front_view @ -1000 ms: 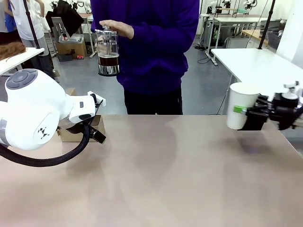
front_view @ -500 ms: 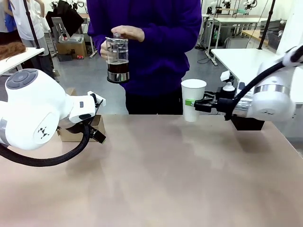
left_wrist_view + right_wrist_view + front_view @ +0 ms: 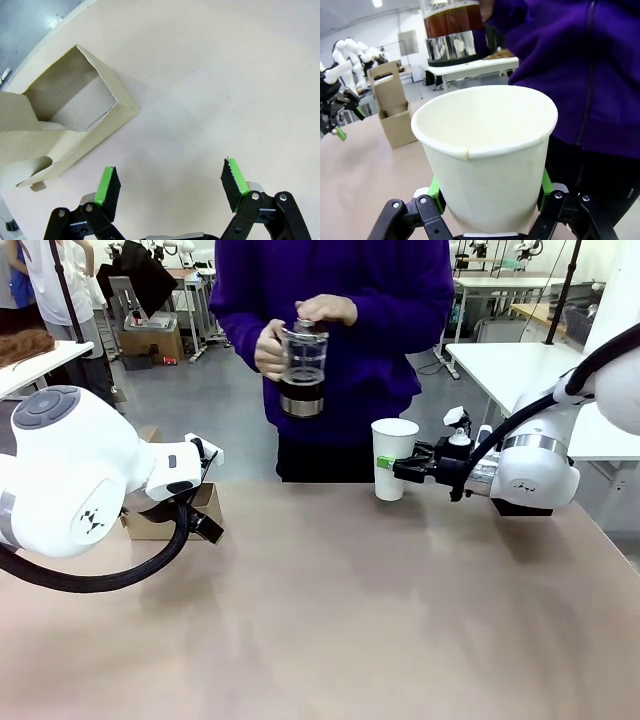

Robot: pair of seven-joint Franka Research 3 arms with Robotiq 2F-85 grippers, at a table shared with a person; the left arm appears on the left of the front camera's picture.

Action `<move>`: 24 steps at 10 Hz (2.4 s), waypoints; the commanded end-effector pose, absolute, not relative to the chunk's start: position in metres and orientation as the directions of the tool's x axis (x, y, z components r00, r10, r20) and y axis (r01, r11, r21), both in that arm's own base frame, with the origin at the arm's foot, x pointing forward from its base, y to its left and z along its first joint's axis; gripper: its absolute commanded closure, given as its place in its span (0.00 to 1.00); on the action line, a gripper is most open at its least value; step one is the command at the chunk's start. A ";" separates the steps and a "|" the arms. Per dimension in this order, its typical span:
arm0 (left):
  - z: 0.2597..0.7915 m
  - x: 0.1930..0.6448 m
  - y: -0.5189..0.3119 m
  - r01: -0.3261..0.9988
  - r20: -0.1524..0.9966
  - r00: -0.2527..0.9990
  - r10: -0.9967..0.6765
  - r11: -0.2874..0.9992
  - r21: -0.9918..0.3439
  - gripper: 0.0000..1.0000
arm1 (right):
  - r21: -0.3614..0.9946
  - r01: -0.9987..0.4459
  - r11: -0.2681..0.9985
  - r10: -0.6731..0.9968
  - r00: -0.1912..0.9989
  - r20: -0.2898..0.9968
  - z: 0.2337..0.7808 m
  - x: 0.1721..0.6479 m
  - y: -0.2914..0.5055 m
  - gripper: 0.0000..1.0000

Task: Pour a drink into a cup and package it in a carrier.
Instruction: Pick up the 600 ml Paper Cup and place it in the middle top area of the table, then when a person places the Paper Cup Lid on the 600 ml Paper Cup , lift the 600 ml Paper Cup.

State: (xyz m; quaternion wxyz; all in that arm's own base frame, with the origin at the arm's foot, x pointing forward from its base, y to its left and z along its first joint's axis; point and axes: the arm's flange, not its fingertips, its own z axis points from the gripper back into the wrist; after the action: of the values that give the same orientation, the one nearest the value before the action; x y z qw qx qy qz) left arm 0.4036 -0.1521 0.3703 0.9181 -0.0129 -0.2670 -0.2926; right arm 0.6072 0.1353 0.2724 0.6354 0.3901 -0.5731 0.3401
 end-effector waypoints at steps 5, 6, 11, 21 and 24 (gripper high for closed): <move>0.371 0.404 -0.152 0.544 0.499 0.686 -0.529 0.829 0.131 0.00 | 0.108 -0.875 0.472 -0.024 0.110 0.994 0.268 0.611 0.134 0.20; 0.371 0.404 -0.152 0.544 0.499 0.686 -0.529 0.829 0.131 0.00 | 0.108 -0.875 0.472 -0.024 0.110 0.994 0.268 0.611 0.134 0.20; 0.371 0.404 -0.152 0.544 0.499 0.686 -0.529 0.829 0.131 0.00 | 0.108 -0.875 0.472 -0.024 0.110 0.994 0.268 0.611 0.134 0.20; 0.371 0.404 -0.152 0.544 0.499 0.686 -0.529 0.829 0.131 0.00 | 0.108 -0.875 0.472 -0.024 0.110 0.994 0.268 0.611 0.134 0.20; 0.371 0.404 -0.152 0.544 0.499 0.686 -0.529 0.829 0.131 0.00 | 0.108 -0.875 0.472 -0.024 0.110 0.994 0.268 0.611 0.134 0.20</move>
State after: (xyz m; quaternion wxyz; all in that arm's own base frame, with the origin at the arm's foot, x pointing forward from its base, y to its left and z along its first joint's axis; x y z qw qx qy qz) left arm 0.4036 -0.1521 0.3703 0.9181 -0.0129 -0.2670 -0.2926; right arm 0.6115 0.1319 0.2669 0.6369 0.3894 -0.5724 0.3394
